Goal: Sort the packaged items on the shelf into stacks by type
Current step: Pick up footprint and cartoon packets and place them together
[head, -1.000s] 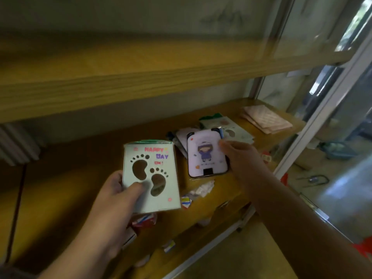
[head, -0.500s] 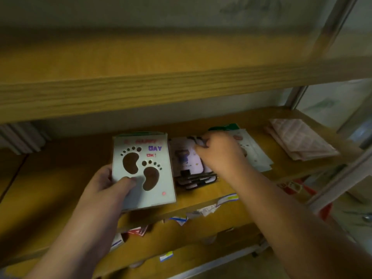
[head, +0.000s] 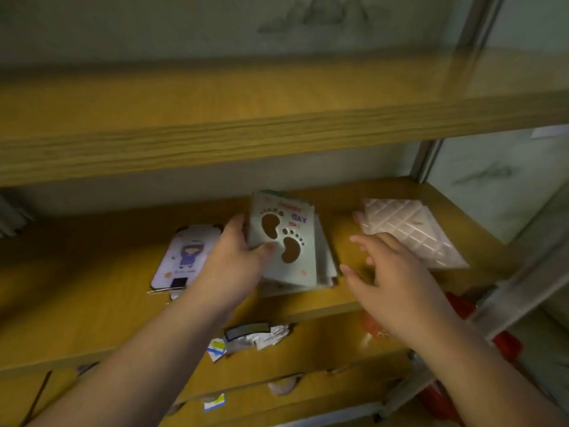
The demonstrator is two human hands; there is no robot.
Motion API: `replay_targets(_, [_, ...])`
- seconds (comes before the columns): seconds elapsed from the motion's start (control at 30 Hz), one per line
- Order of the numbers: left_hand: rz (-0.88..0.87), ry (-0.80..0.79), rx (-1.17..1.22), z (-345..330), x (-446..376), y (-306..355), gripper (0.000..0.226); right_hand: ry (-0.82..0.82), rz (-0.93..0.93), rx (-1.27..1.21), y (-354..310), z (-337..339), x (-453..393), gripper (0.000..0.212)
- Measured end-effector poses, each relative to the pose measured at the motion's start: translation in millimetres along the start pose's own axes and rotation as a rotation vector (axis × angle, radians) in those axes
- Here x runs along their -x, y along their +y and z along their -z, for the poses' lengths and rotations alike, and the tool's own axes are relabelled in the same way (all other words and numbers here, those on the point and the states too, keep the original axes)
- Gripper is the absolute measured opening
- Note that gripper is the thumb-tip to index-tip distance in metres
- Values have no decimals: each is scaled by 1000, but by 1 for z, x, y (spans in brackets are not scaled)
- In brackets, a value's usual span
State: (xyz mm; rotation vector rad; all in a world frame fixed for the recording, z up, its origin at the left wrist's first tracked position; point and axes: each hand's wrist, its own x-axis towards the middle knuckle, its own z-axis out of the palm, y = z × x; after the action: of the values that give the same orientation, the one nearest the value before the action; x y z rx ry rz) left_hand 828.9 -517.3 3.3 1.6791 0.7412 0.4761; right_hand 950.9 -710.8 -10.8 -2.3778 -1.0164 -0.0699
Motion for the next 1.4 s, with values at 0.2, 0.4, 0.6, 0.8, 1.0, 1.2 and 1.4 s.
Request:
replay_targets(0.2, [-125, 119, -481, -43, -23, 1, 40, -45, 22, -36, 31, 11, 7, 57])
replay_targets(0.4, [-168, 129, -996, -51, -26, -5, 45, -43, 63, -70, 42, 11, 2, 57])
replay_targets(0.6, [-229, 111, -949, -44, -7, -13, 48, -48, 112, -115, 33, -3, -12, 55])
replay_targets(0.8, [-353, 204, -1016, -14, 21, -8, 52, -57, 175, -127, 0, -17, -20, 53])
replay_targets(1.0, [-398, 264, -1087, 56, 57, -18, 49, -78, 262, -138, -64, -36, -23, 50])
replay_targets(1.2, [-297, 379, -1089, 148, 111, -46, 57, -98, 351, -157, -151, -72, -1, 44])
replay_targets(1.4, [-228, 432, -1037, 249, 175, -72, 58, -142, 426, -161, -259, -112, 46, 48])
